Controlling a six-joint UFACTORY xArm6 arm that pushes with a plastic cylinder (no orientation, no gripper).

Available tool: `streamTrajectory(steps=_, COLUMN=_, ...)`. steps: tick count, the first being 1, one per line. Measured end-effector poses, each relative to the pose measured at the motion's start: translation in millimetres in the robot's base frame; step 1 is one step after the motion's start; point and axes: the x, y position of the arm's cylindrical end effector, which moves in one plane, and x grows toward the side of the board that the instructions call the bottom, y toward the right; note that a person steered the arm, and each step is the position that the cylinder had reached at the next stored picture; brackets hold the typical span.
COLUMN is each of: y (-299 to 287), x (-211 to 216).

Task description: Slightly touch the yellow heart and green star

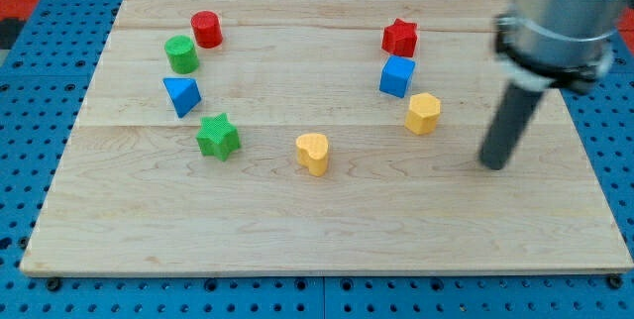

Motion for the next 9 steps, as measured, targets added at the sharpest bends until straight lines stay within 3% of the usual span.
streamTrajectory(steps=1, y=-13.9, x=-50.7)
streamTrajectory(steps=2, y=-60.3, x=-71.5)
streamTrajectory(steps=3, y=-103.6, x=-65.8)
streamTrajectory(steps=4, y=-80.1, x=-58.3)
streamTrajectory(steps=5, y=-53.1, x=28.4)
streamTrajectory(steps=6, y=-134.0, x=67.3)
streamTrajectory(steps=7, y=-221.3, x=63.1)
streamTrajectory(steps=8, y=-263.6, x=44.2)
streamTrajectory(steps=9, y=-236.2, x=59.2)
